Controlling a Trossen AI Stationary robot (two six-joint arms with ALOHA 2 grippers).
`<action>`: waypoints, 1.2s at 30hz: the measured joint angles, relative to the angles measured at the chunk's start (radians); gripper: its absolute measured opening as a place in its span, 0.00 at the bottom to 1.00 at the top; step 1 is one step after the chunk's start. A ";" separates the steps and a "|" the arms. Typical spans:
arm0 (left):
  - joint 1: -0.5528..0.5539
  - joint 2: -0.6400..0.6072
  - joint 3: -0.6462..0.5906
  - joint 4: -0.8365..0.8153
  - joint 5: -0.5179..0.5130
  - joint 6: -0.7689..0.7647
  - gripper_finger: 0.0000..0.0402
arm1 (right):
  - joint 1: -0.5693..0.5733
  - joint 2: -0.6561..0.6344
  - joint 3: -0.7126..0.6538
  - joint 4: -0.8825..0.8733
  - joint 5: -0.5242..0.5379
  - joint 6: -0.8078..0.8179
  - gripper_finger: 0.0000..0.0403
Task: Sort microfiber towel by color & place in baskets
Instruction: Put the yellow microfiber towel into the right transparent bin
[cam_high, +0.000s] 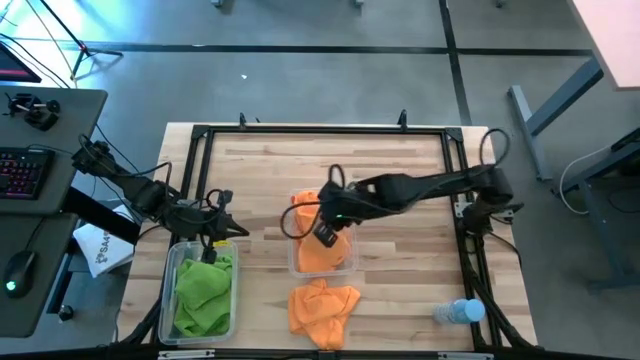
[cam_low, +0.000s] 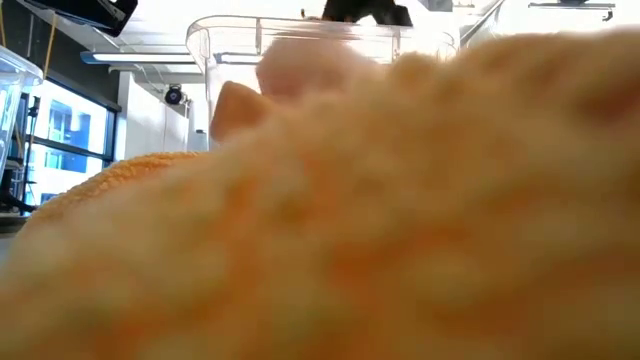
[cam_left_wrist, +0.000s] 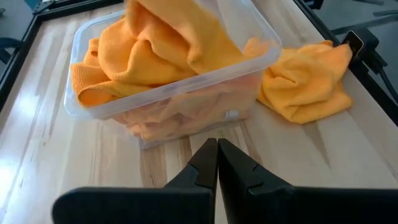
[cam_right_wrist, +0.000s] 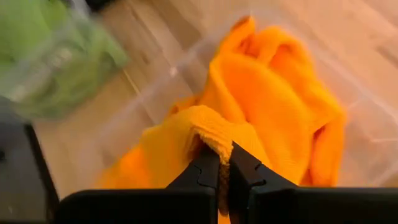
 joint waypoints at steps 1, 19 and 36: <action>0.000 0.000 0.000 0.000 0.000 0.000 0.00 | -0.007 0.024 0.007 -0.002 -0.022 -0.018 0.00; 0.000 0.000 0.000 0.000 -0.001 -0.021 0.00 | -0.055 0.384 0.199 -0.118 -0.187 -0.334 0.00; 0.000 0.000 0.000 0.001 -0.003 -0.035 0.00 | -0.056 0.484 0.213 -0.083 -0.211 -0.195 0.08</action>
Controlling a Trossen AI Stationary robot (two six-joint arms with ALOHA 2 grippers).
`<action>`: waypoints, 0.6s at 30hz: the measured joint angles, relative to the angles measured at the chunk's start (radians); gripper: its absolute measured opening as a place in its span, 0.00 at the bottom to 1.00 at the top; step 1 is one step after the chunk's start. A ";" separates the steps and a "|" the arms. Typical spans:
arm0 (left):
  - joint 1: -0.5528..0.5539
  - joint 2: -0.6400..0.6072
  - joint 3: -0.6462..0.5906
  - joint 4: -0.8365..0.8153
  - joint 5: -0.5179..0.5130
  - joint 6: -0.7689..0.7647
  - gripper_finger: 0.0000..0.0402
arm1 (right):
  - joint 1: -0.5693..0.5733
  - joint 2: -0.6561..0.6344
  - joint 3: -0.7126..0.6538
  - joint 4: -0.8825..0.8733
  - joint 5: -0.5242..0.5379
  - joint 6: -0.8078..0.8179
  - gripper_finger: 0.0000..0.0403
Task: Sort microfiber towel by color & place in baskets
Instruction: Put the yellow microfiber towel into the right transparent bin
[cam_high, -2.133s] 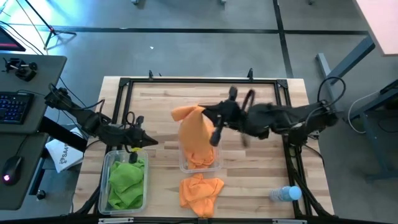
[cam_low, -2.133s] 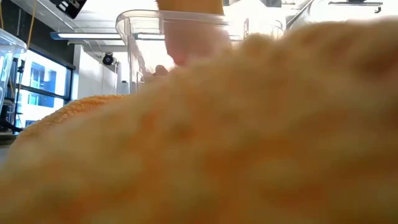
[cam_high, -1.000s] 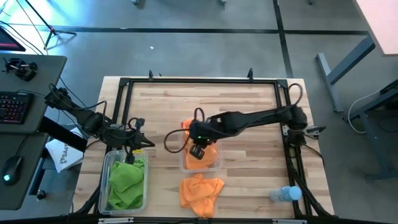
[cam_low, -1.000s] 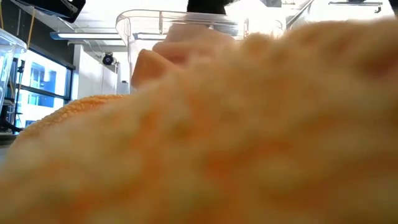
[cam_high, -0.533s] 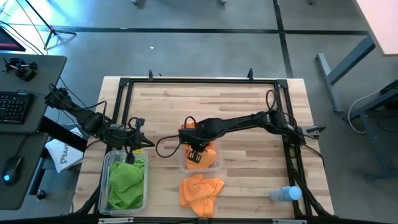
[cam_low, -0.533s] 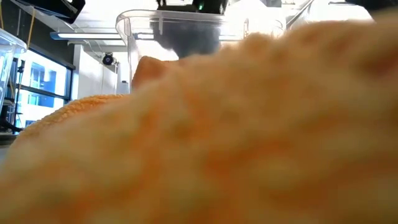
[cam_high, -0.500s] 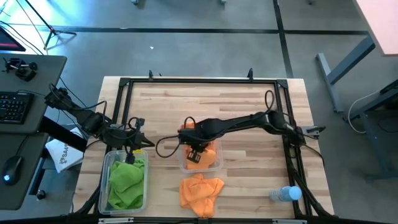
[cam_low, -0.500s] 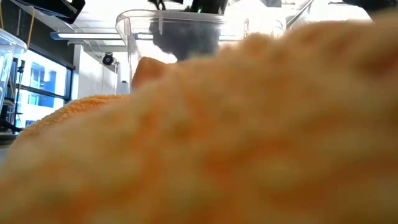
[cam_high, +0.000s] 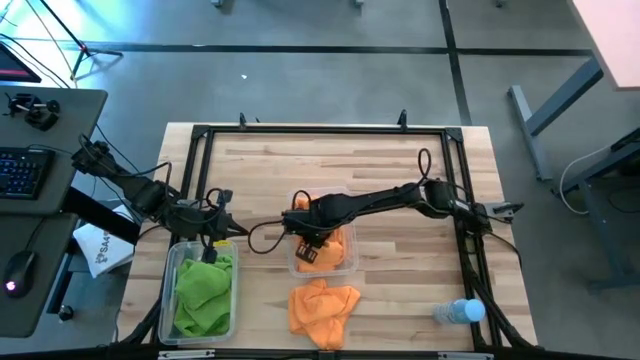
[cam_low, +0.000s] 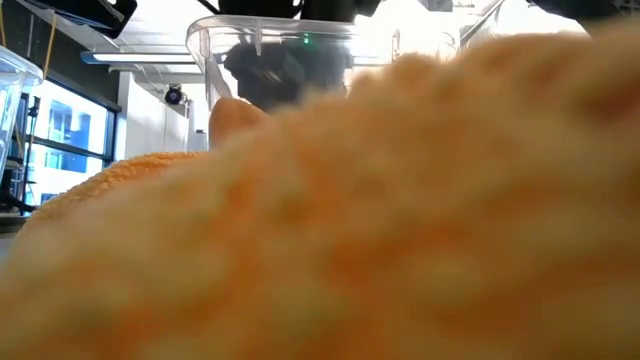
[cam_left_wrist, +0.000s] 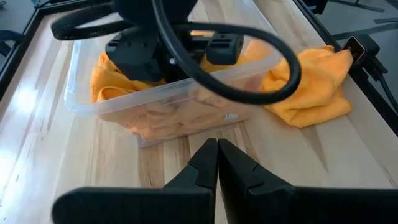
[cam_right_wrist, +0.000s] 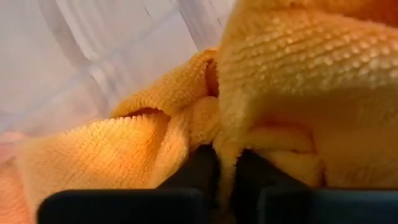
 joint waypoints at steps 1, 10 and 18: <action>0.000 0.000 0.000 0.000 0.000 0.000 0.00 | 0.000 0.000 0.009 -0.006 0.000 -0.001 0.11; 0.000 0.000 0.000 0.000 0.000 -0.044 0.00 | 0.008 0.004 0.201 -0.200 0.022 -0.010 0.31; 0.000 0.000 0.000 0.012 0.000 -0.053 0.00 | 0.084 -0.071 0.285 -0.328 0.277 0.018 0.32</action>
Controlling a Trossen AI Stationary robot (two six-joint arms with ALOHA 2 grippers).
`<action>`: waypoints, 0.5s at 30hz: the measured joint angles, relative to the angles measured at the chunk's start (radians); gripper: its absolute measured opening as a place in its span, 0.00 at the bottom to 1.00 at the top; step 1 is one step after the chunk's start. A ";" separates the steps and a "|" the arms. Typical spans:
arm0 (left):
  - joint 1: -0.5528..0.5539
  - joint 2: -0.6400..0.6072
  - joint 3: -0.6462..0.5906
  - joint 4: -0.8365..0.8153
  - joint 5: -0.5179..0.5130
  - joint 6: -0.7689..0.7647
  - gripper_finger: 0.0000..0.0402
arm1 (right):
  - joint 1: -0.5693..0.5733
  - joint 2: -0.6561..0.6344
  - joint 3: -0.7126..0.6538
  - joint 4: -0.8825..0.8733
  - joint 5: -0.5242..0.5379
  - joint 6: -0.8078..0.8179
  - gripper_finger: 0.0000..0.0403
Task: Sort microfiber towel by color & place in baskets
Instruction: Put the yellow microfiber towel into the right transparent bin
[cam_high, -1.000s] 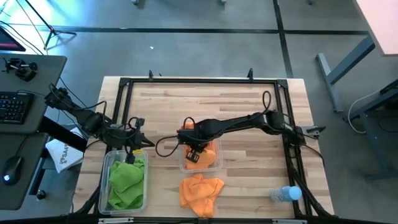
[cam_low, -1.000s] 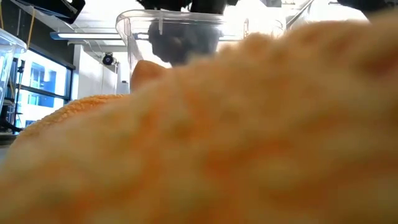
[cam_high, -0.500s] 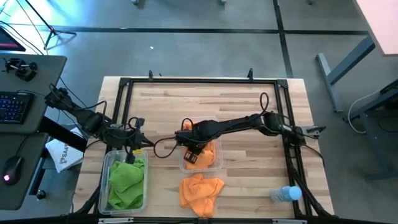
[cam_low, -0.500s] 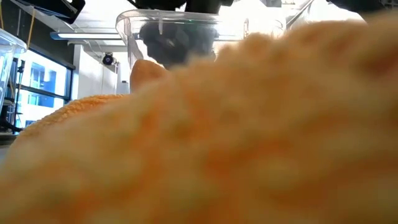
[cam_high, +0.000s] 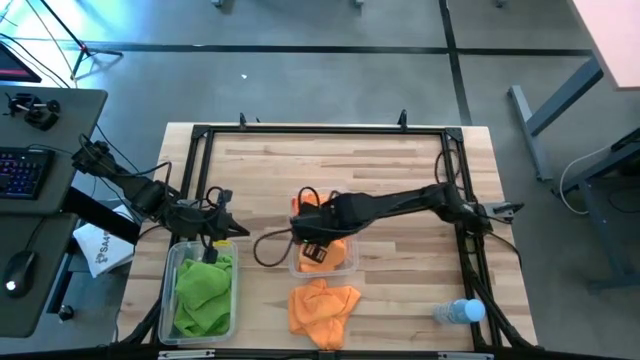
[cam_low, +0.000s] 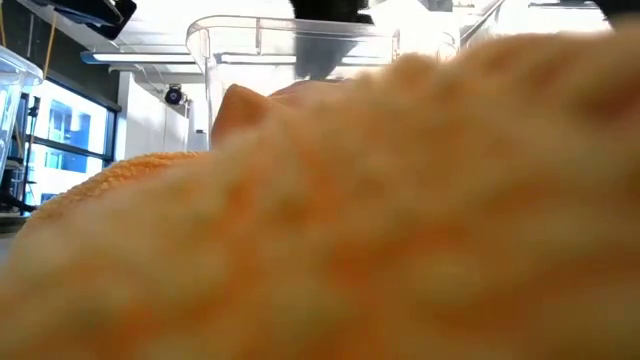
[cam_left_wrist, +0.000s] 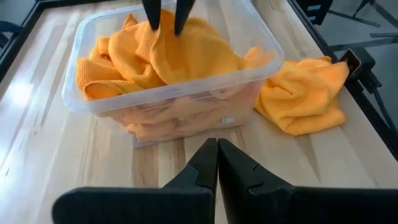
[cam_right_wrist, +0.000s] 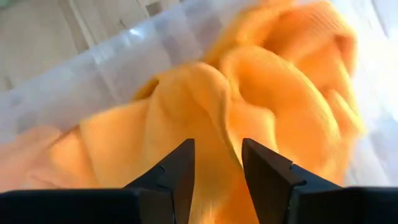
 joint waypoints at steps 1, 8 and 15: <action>0.000 0.000 0.000 0.005 0.000 0.000 0.00 | 0.008 -0.022 -0.014 -0.012 0.011 0.019 0.31; -0.001 0.015 0.001 0.092 0.006 0.002 0.00 | 0.081 -0.128 -0.069 -0.118 0.149 0.139 0.16; -0.024 0.145 0.045 0.153 0.014 -0.008 0.00 | 0.225 -0.223 -0.155 -0.205 0.361 0.296 0.02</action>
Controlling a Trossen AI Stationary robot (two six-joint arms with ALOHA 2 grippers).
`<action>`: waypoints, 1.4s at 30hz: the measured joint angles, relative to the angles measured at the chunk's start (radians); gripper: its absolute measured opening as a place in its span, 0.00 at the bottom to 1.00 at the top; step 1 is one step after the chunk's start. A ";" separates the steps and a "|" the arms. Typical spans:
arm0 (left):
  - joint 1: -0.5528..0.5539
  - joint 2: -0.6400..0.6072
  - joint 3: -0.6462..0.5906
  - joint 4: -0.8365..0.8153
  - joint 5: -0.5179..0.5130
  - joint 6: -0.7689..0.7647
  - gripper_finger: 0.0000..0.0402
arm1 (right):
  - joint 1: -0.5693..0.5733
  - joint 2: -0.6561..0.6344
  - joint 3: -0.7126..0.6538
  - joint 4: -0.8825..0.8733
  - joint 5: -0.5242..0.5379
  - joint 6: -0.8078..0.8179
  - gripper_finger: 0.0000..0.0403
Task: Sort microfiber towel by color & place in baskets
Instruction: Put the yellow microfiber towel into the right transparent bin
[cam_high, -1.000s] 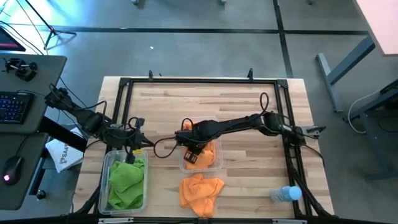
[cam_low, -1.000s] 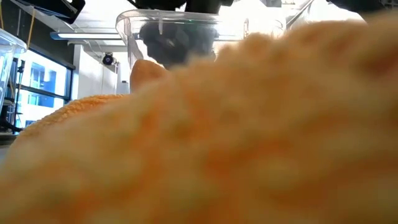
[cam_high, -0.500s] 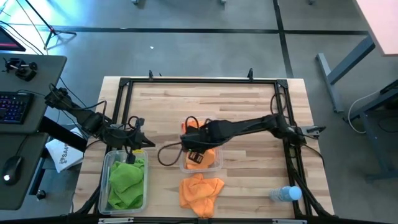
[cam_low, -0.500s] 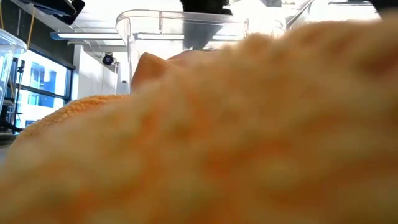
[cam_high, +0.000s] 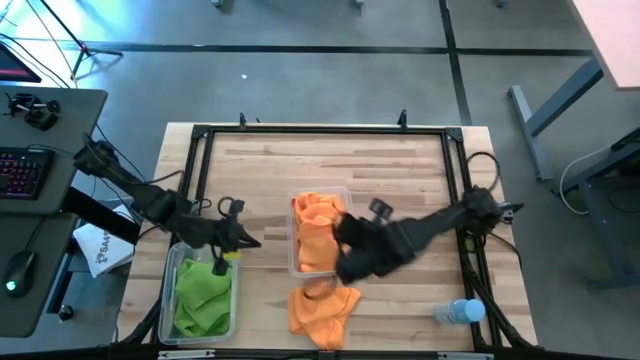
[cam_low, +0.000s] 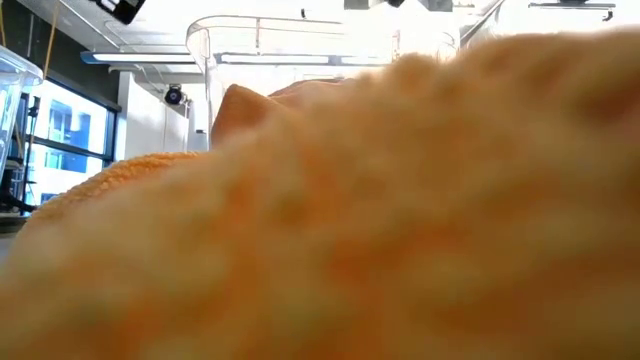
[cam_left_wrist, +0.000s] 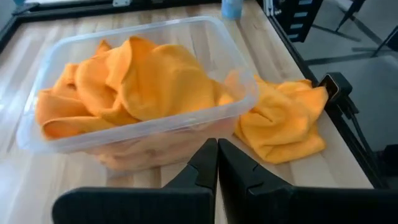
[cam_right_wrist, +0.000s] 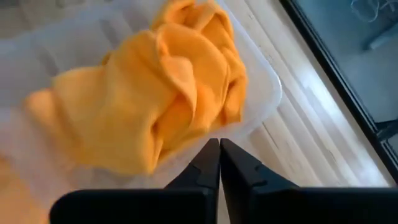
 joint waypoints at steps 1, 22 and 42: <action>-0.005 0.030 0.018 -0.002 0.001 -0.006 0.00 | 0.024 -0.024 -0.029 0.000 0.015 0.023 0.02; -0.017 0.384 0.402 -0.085 -0.137 -0.018 0.00 | 0.312 -0.635 -1.133 1.280 -0.035 -0.038 0.00; -0.017 0.385 0.401 -0.113 -0.137 -0.123 0.00 | 0.258 -0.207 -0.751 1.033 -0.272 -0.375 0.10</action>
